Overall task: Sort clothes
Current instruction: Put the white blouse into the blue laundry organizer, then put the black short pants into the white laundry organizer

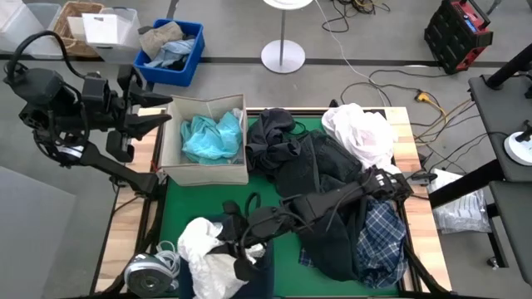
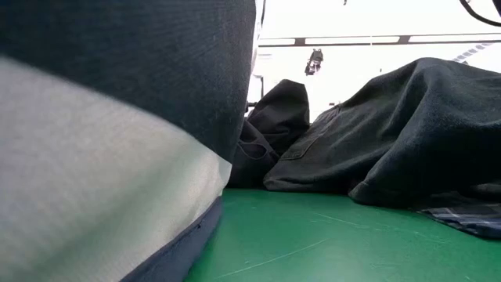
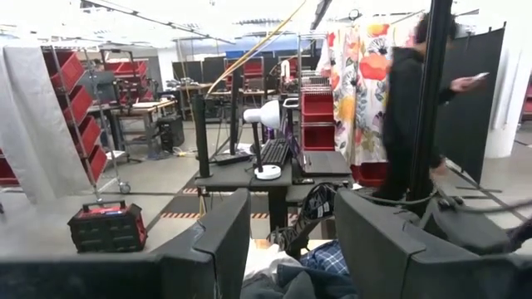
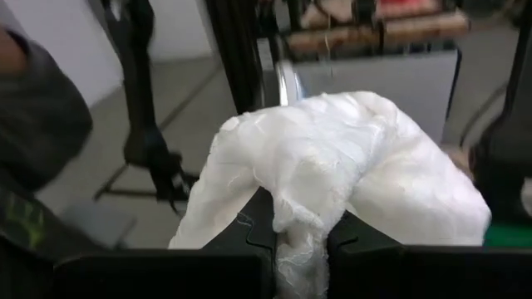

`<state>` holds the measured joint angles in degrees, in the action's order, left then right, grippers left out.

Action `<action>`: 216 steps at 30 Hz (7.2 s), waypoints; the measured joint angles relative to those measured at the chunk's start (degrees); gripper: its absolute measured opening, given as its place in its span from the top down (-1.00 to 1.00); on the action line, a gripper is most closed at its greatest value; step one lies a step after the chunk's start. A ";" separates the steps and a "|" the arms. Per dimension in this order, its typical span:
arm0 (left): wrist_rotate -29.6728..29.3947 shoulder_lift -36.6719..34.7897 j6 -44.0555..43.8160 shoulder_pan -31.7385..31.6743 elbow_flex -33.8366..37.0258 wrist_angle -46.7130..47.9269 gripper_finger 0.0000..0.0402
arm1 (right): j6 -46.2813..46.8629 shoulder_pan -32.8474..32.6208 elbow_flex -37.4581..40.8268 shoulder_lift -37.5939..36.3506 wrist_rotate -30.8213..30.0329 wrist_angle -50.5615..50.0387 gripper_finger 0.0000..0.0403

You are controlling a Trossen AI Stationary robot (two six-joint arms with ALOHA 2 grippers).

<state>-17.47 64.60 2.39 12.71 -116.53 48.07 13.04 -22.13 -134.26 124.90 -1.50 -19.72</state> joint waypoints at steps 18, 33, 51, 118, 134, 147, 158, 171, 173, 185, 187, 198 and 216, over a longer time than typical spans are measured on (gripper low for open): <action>0.00 3.24 0.62 0.00 0.02 1.17 0.23 | -2.84 0.18 0.92 4.60 -1.48 -15.95 0.89; -0.04 6.42 2.61 0.00 0.04 1.45 0.23 | -7.59 1.16 1.10 12.11 -2.53 -12.27 0.89; -0.10 7.52 2.91 0.00 0.04 4.97 0.23 | -4.65 1.18 1.38 11.93 -1.99 -30.71 0.81; -7.44 13.80 21.00 -2.23 18.88 4.08 0.23 | -14.03 22.95 56.90 -46.86 -19.00 -25.58 -0.71; -7.50 2.46 21.53 -2.43 41.09 -16.79 0.23 | -20.41 32.61 65.68 -46.75 -9.72 -11.22 -0.71; -7.50 1.38 21.11 -2.43 46.60 -22.61 0.23 | -20.93 34.93 69.74 -46.77 -9.40 -4.80 -0.71; -7.49 3.51 21.96 -2.43 46.21 -25.24 0.23 | -13.80 35.79 77.70 -46.71 -5.10 9.32 -0.62; -7.48 3.71 22.34 -2.45 46.42 -28.01 0.23 | -7.60 36.22 77.76 -38.32 -4.34 14.29 0.17; -7.45 3.71 22.64 -2.43 46.51 -28.01 0.23 | -7.95 36.17 77.03 -37.73 -4.48 14.77 0.48; -7.34 3.71 23.23 -5.18 46.60 -28.87 0.23 | -12.98 34.44 75.34 -44.99 -4.52 13.45 0.95; -6.82 3.71 21.81 -6.67 46.60 -28.62 0.21 | -14.38 33.38 75.19 -46.91 -4.52 13.42 0.95; 6.08 8.18 17.63 -15.23 47.80 -28.46 -0.30 | -16.76 29.37 74.45 -53.21 -4.55 14.47 0.95; 10.91 21.44 13.05 -20.72 47.80 -36.51 -0.69 | -18.21 28.57 74.47 -53.35 -4.14 23.42 0.95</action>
<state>-6.57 86.04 15.45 -8.01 -68.73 11.55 -5.17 6.44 -59.79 71.55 -5.64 3.69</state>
